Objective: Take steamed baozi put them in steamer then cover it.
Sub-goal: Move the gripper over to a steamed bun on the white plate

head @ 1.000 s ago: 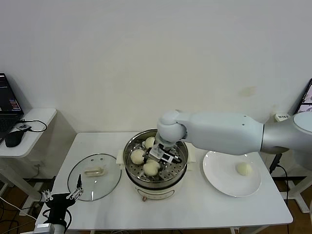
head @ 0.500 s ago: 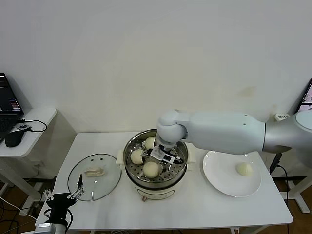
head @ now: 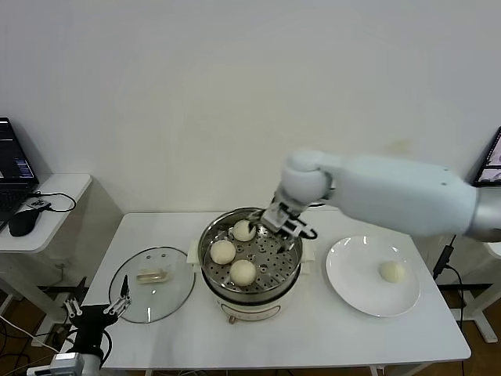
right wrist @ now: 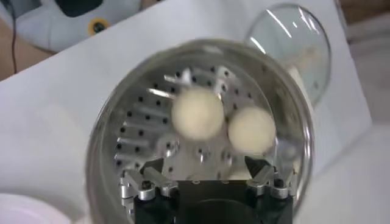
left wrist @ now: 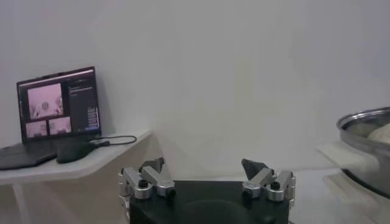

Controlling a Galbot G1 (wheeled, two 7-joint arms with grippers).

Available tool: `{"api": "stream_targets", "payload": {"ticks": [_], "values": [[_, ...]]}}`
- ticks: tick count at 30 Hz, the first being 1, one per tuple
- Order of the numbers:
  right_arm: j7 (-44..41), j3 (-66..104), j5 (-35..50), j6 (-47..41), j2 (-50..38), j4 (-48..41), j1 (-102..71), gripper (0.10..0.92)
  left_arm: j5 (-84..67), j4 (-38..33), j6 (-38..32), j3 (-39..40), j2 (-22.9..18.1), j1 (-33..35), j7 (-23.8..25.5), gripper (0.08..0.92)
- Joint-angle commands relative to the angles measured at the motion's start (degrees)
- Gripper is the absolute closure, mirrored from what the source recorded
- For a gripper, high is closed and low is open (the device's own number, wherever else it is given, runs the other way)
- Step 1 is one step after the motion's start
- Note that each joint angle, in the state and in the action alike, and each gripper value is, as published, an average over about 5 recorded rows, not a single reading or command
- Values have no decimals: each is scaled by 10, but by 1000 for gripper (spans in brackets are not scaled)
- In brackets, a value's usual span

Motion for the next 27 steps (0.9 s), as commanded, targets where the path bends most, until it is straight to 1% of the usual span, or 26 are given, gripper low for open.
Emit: {"api": "stream_targets", "payload": {"ticks": [1, 4, 8, 13, 19, 23, 27], "values": [[-17, 75, 23, -127, -210, 21, -27, 203, 0, 0, 2, 5, 11, -3, 1, 177], [-20, 94, 3, -133, -266, 22, -57, 202, 1, 0, 4, 10, 15, -6, 1, 177], [-22, 133, -42, -119, -309, 10, -112, 203, 3, 2, 6, 17, 21, -5, 2, 177], [-22, 270, -99, -100, -341, -20, -280, 202, 5, -1, 10, 21, 19, -5, 3, 177], [-19, 431, -165, -83, -333, -81, -457, 203, 8, -3, 14, 18, 22, -3, 3, 177], [-13, 479, -211, -73, -310, -122, -513, 202, 10, -4, 15, 16, 20, -1, 4, 177], [-10, 498, -237, -65, -281, -166, -531, 203, 12, -4, 15, 15, 18, 2, 4, 177]]}}
